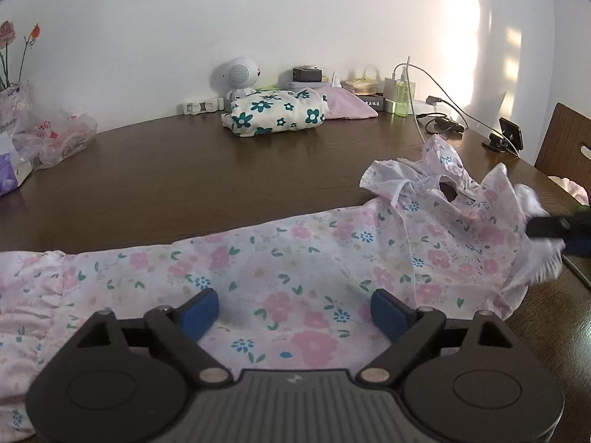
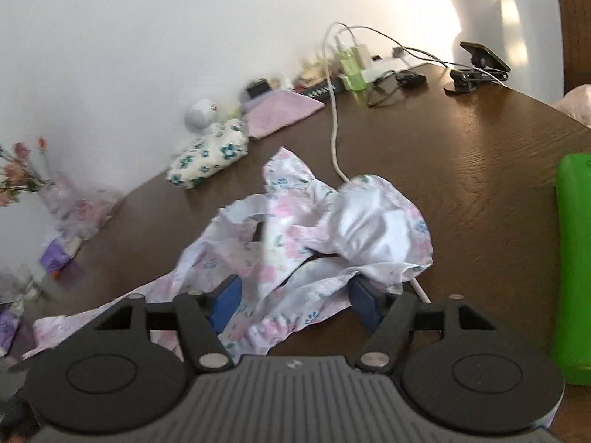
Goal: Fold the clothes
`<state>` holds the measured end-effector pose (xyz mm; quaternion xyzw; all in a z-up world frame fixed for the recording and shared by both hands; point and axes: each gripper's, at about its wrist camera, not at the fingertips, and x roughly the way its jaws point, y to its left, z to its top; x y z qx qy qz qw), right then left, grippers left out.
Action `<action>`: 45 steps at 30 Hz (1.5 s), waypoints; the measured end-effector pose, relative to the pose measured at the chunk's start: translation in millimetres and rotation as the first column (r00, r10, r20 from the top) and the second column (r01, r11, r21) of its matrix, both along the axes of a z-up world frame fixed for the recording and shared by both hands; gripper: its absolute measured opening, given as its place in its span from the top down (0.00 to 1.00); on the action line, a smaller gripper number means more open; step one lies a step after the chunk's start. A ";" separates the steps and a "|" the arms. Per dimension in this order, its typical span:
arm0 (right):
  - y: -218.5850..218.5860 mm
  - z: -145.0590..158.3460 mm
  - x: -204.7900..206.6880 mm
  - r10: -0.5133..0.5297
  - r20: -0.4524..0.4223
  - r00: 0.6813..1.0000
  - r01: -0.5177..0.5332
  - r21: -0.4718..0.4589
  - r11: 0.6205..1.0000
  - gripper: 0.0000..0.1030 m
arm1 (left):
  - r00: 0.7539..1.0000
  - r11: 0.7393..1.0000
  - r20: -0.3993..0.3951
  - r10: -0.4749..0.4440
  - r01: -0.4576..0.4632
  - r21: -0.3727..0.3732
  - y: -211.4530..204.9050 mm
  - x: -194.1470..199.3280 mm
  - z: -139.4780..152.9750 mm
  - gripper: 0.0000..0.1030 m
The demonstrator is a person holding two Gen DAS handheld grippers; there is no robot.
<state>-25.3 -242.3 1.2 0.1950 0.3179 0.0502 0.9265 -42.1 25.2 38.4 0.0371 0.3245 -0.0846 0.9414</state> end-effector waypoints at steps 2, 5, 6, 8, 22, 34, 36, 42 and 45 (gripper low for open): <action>12.9 -3.5 9.9 0.005 -0.014 1.000 -0.006 -0.095 0.995 0.84 | 1.000 1.000 0.000 0.000 0.000 -0.001 0.1 0.0 0.4 0.13; 32.9 -3.0 9.0 0.053 0.029 0.998 -0.045 -0.217 0.975 0.93 | 1.000 1.000 -0.002 -0.004 0.004 -0.008 0.3 0.2 1.1 0.12; 43.0 1.1 4.1 0.078 0.077 0.994 -0.053 -0.288 0.956 0.94 | 1.000 1.000 -0.003 -0.006 0.006 -0.011 0.3 0.3 1.3 0.11; 65.7 12.7 -12.3 0.180 0.191 0.965 -0.088 -0.412 0.907 0.95 | 1.000 1.000 -0.008 -0.018 0.017 -0.020 0.6 0.7 1.4 0.06; 202.9 -16.2 -66.4 0.867 0.047 0.496 -0.441 -0.847 0.297 0.92 | 0.974 0.878 0.029 0.226 -0.191 -0.438 121.2 -28.0 37.3 0.14; 219.8 -30.9 -73.3 0.882 -0.022 0.472 -0.471 -0.852 0.231 0.91 | 0.997 0.892 -0.072 0.004 -0.036 -0.451 75.5 -3.8 24.5 0.28; 221.4 -32.1 -73.9 0.882 -0.018 0.470 -0.470 -0.852 0.233 0.90 | 0.997 0.901 -0.080 0.017 -0.050 -0.430 75.1 -3.2 20.5 0.79; 174.8 4.2 -69.9 0.900 0.071 0.431 -0.525 -0.791 0.314 0.41 | 0.993 0.930 -0.067 0.095 -0.113 -0.349 78.7 -8.5 8.6 0.95; 146.4 34.5 -34.8 0.820 0.151 0.552 -0.558 -0.664 0.498 0.39 | 0.991 0.926 -0.044 0.130 -0.137 -0.351 84.9 -12.4 2.9 0.95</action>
